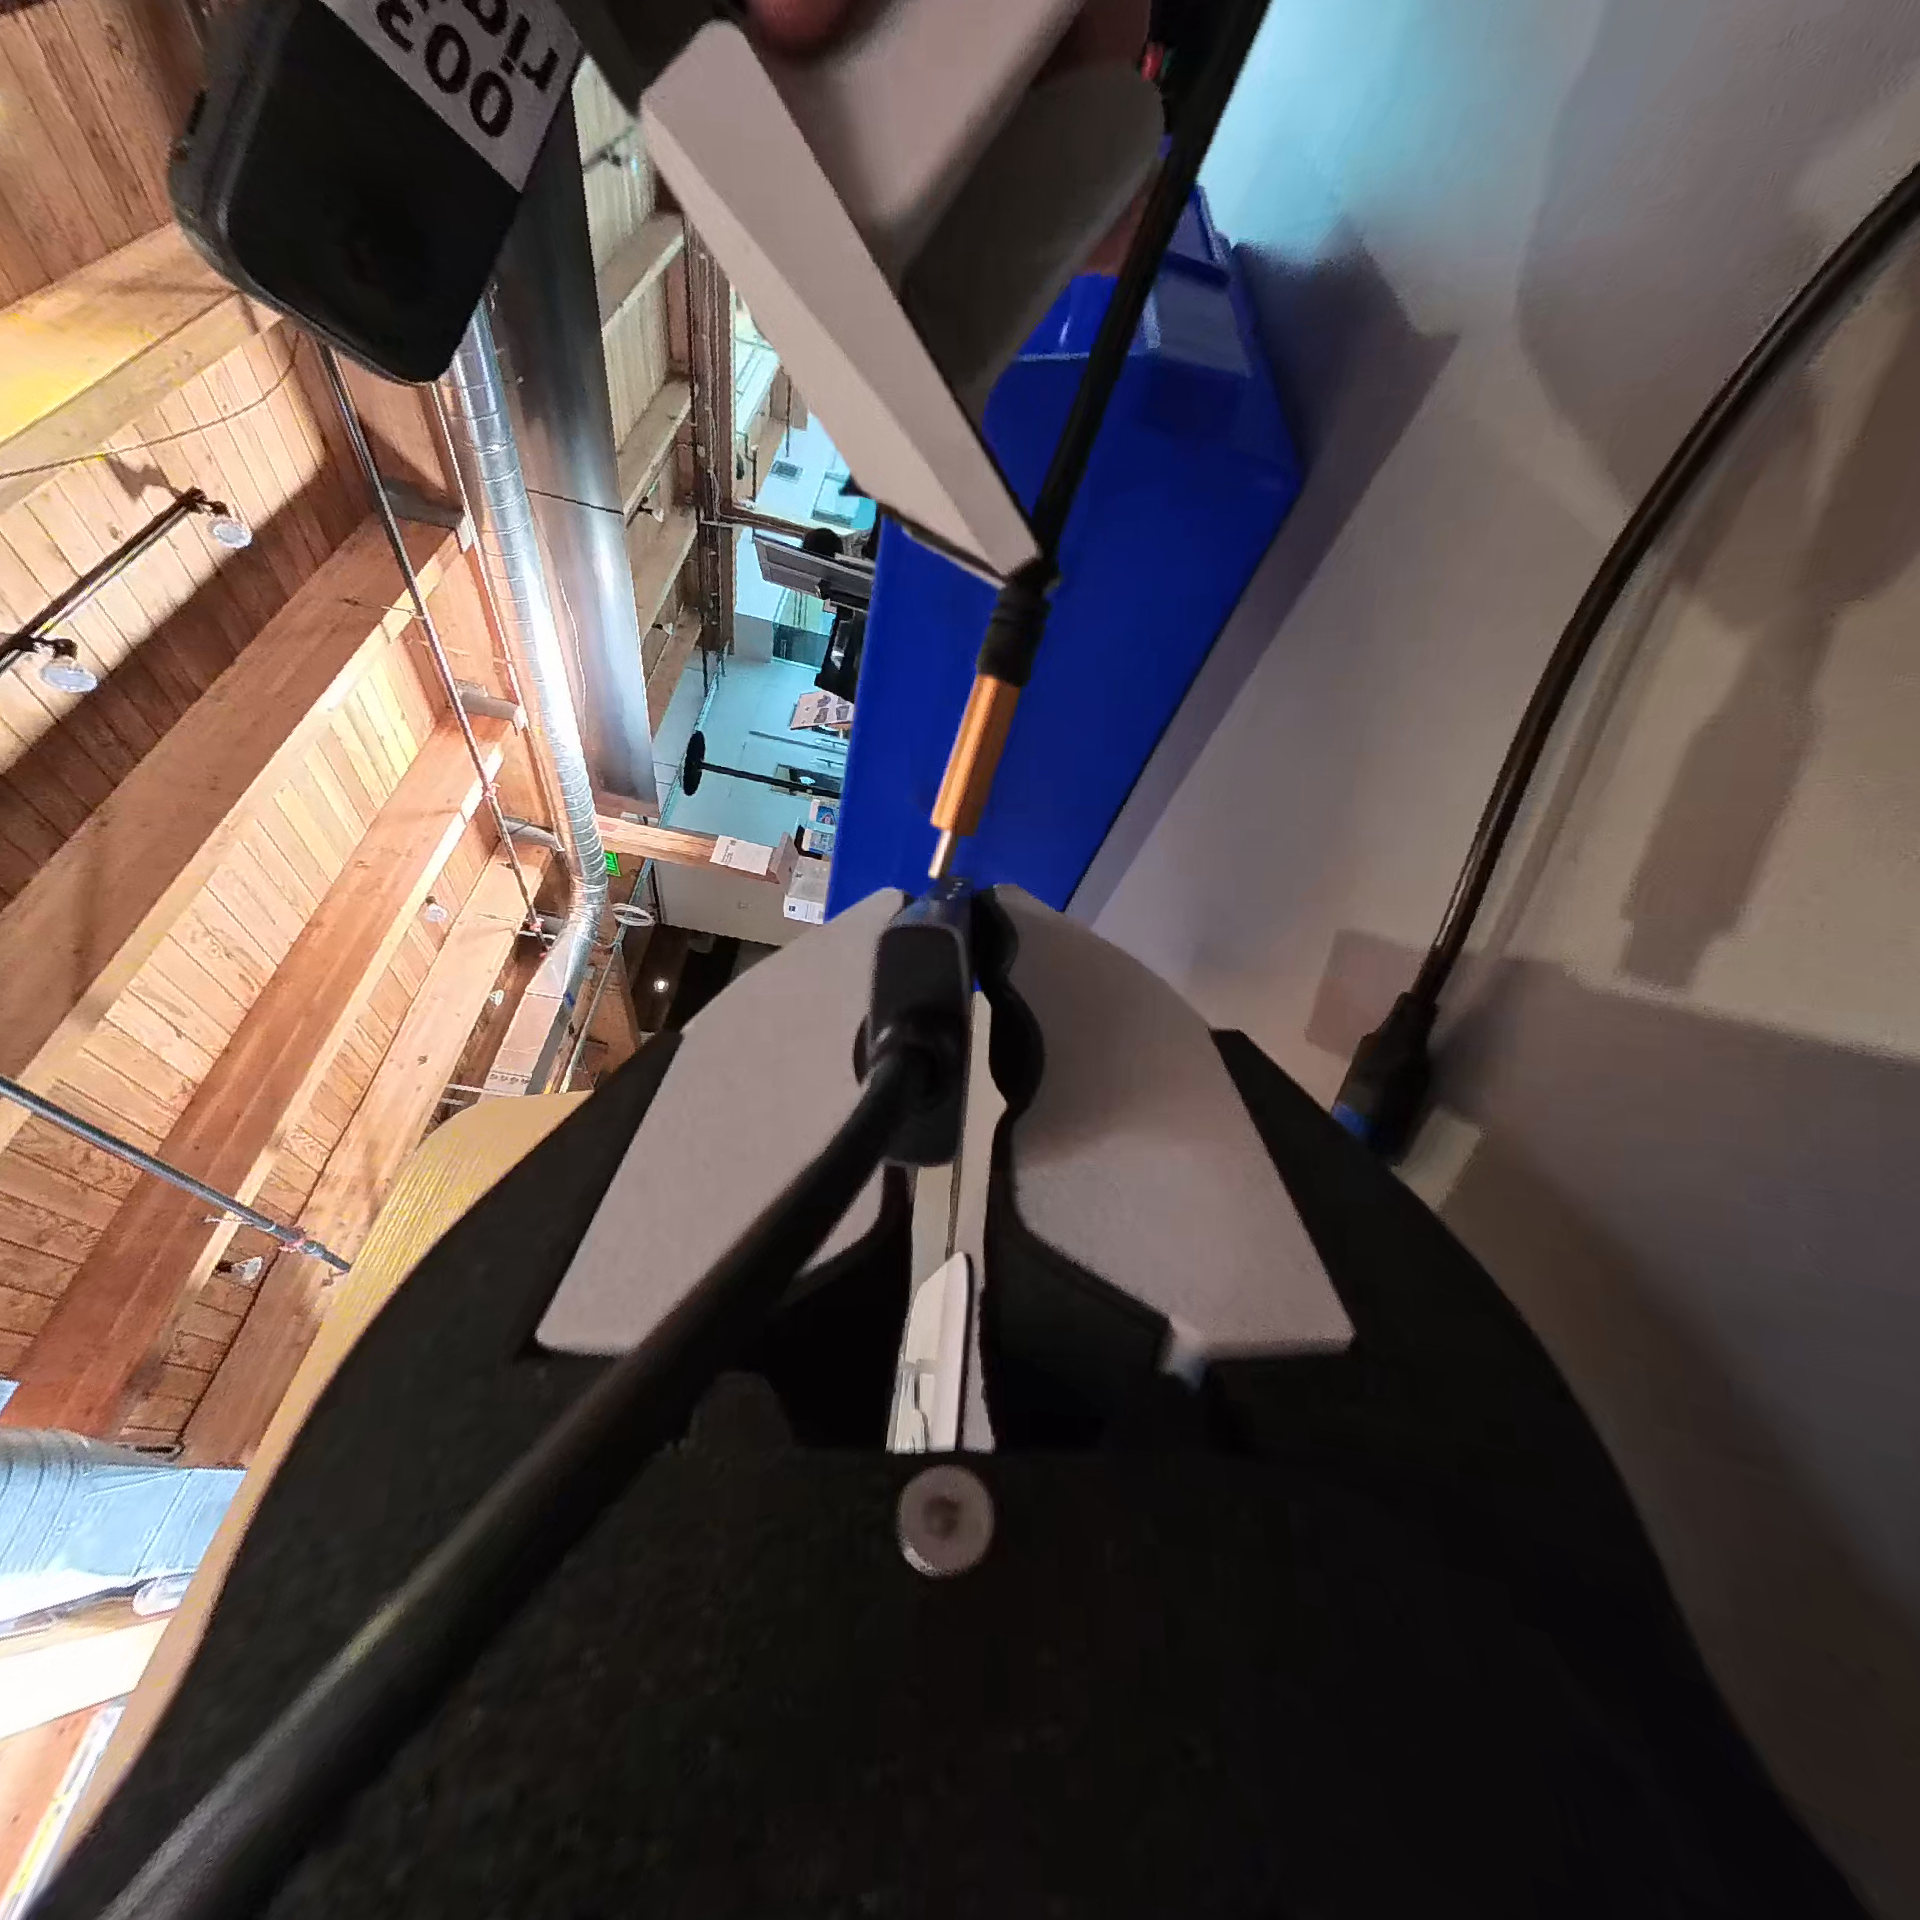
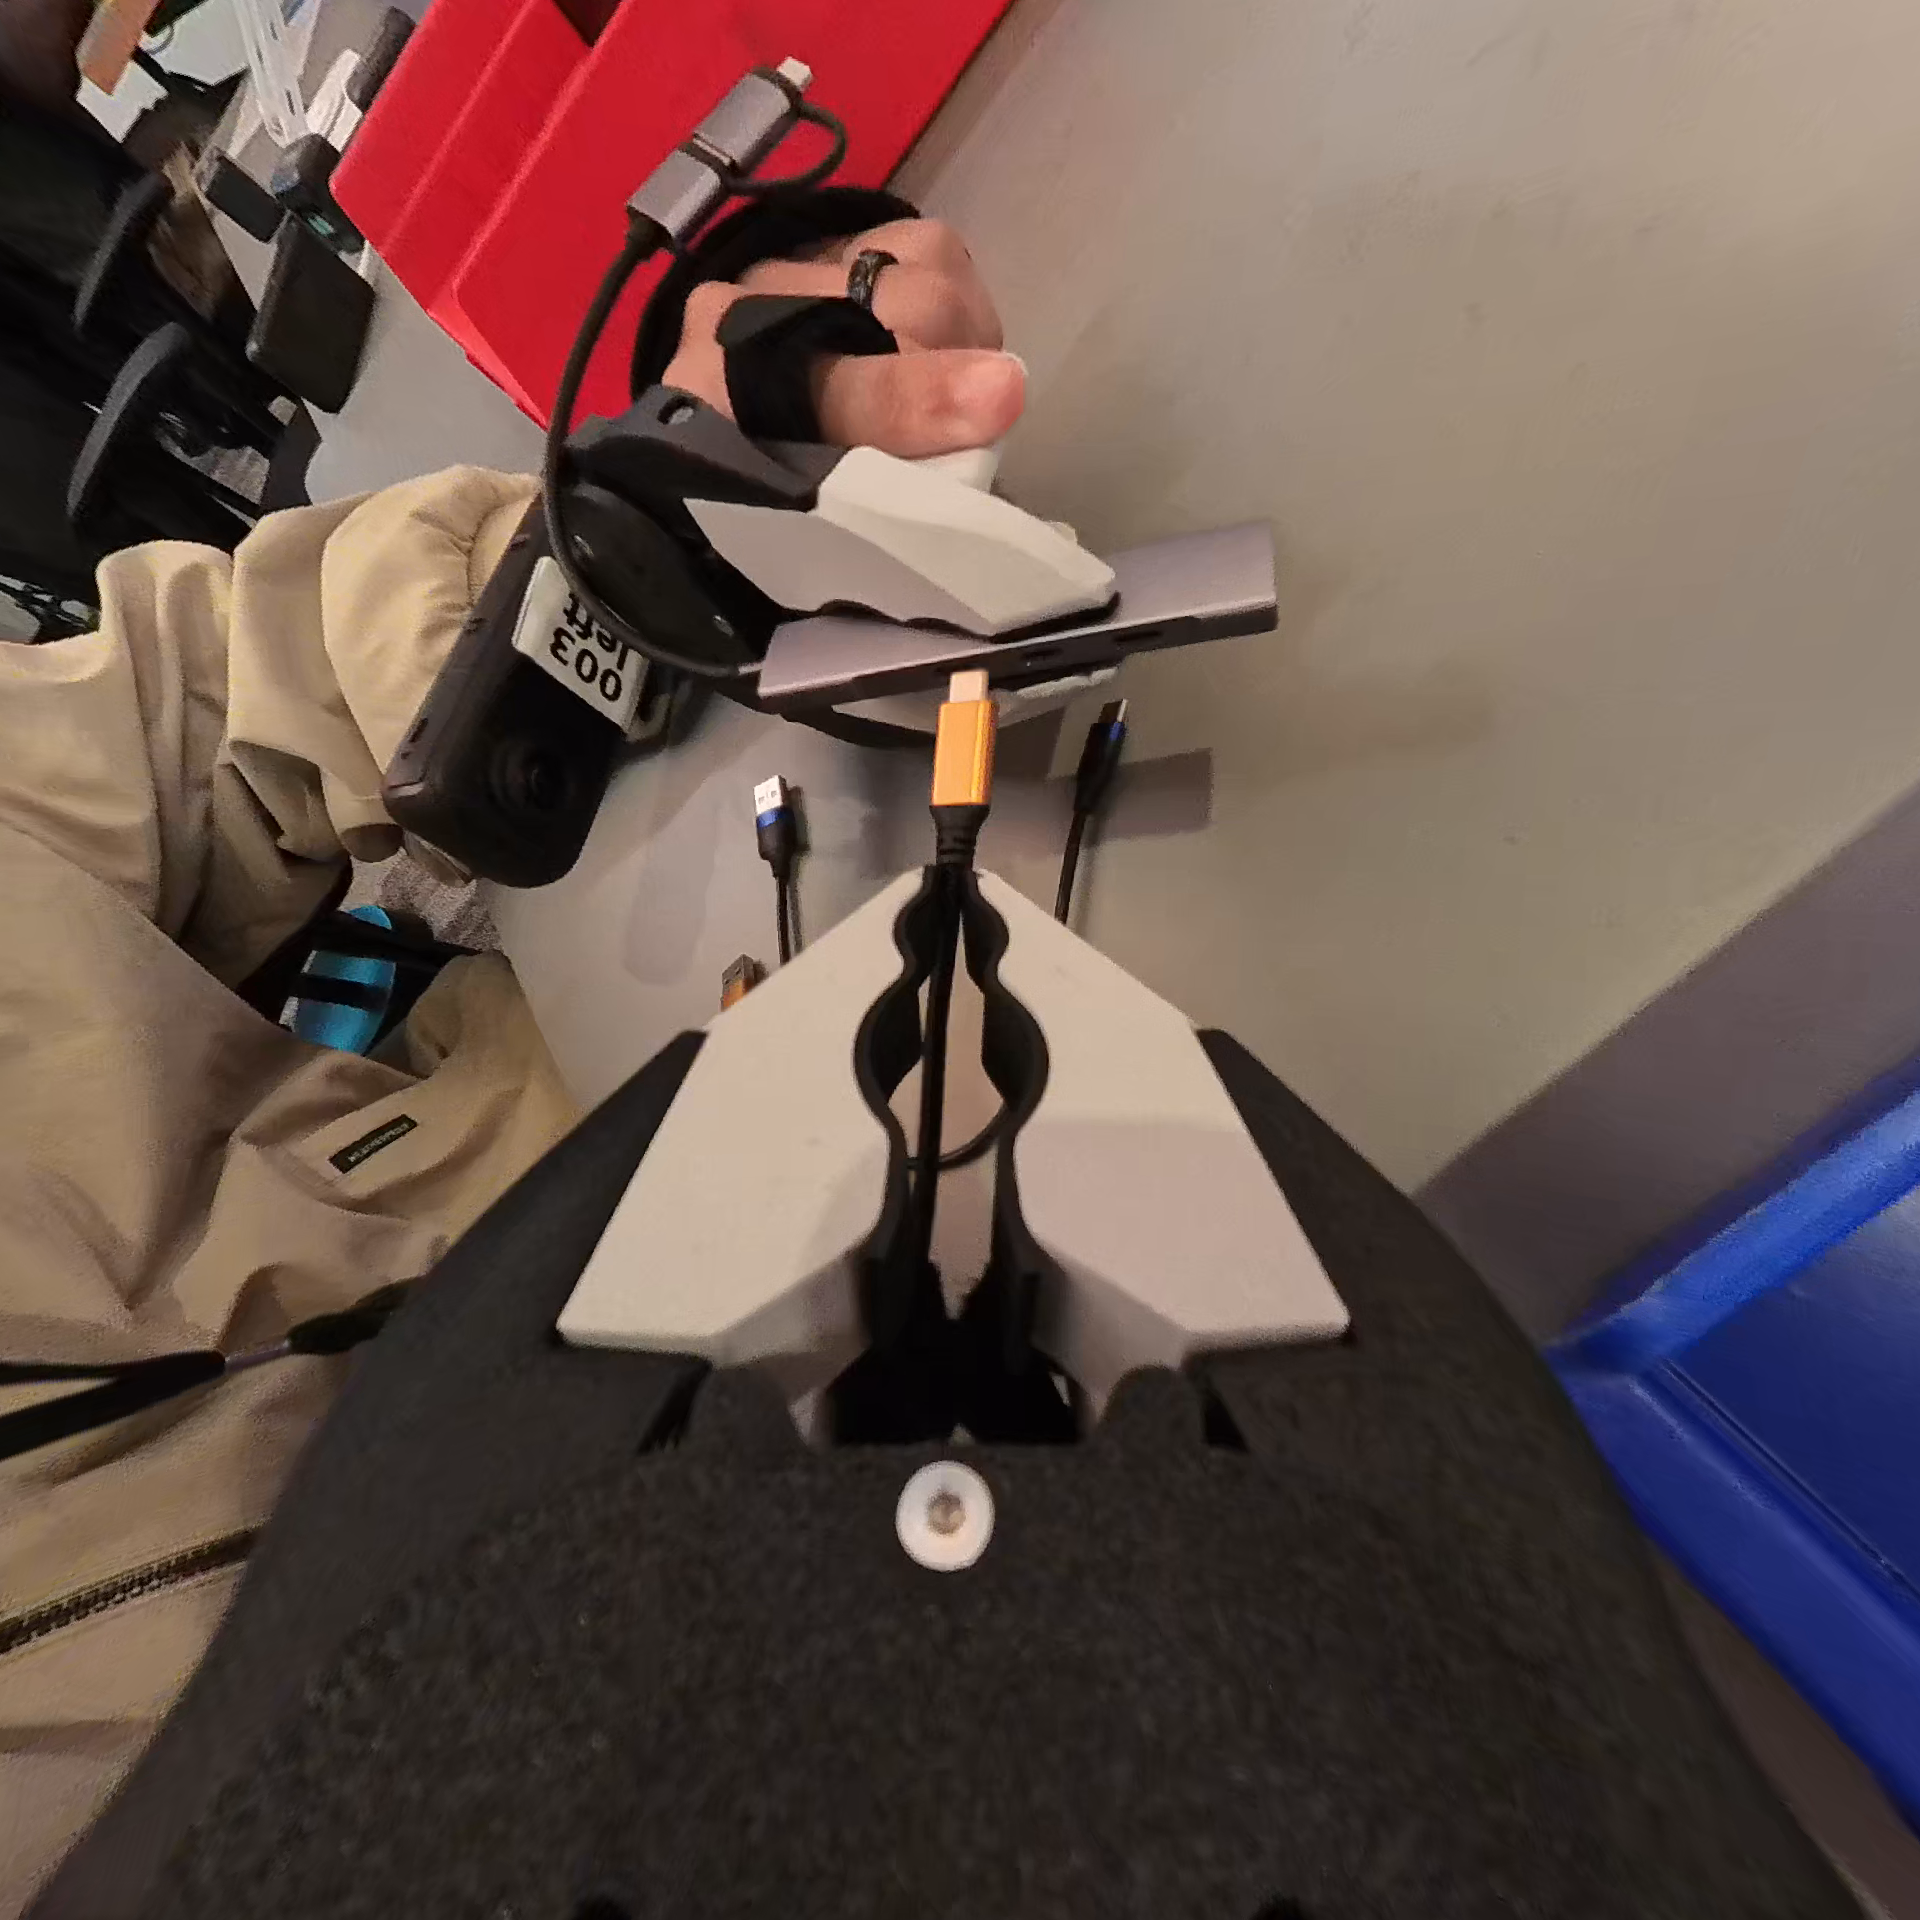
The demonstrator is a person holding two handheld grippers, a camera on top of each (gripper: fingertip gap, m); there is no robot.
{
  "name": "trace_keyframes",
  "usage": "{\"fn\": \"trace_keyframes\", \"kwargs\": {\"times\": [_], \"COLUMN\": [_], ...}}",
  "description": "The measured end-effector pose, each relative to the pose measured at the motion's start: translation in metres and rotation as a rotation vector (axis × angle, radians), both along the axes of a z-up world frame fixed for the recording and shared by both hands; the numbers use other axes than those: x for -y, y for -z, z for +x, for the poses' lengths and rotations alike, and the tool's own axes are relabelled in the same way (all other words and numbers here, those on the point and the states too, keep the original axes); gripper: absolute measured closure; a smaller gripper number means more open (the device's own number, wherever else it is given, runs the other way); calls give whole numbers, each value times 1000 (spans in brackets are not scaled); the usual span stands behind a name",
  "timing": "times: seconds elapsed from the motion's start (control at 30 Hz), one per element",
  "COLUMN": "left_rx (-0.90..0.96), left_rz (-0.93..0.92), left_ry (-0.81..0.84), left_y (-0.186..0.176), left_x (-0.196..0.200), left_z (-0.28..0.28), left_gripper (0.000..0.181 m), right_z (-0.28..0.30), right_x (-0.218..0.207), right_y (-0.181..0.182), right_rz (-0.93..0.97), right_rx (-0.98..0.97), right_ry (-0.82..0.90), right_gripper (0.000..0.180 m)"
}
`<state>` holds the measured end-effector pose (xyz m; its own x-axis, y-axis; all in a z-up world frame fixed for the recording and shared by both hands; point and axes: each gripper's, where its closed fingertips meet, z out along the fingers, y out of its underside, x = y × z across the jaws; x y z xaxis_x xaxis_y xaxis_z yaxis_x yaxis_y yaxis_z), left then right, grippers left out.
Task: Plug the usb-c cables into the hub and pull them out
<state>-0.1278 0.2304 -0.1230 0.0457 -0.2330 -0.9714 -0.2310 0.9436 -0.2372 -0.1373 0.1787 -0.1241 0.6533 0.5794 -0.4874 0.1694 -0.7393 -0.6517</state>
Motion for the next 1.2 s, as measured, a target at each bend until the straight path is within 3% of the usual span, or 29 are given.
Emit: {"fn": "trace_keyframes", "kwargs": {"times": [0.83, 1.0, 1.2], "left_rx": [-53, -45, -26], "left_rz": [42, -6, -127], "left_ry": [1, -45, -110], "left_y": [9, 8, 4], "left_x": [2, -4, -14], "left_z": [1, 1, -3], "left_gripper": [172, 171, 171], "right_z": [-3, 0, -8], "right_x": [-1, -9, -20], "right_y": [2, -5, -14], "right_rz": [-6, 91, 371], "right_rx": [-2, 15, 81], "right_ry": [7, 40, 72], "right_gripper": [177, 177, 177]}}
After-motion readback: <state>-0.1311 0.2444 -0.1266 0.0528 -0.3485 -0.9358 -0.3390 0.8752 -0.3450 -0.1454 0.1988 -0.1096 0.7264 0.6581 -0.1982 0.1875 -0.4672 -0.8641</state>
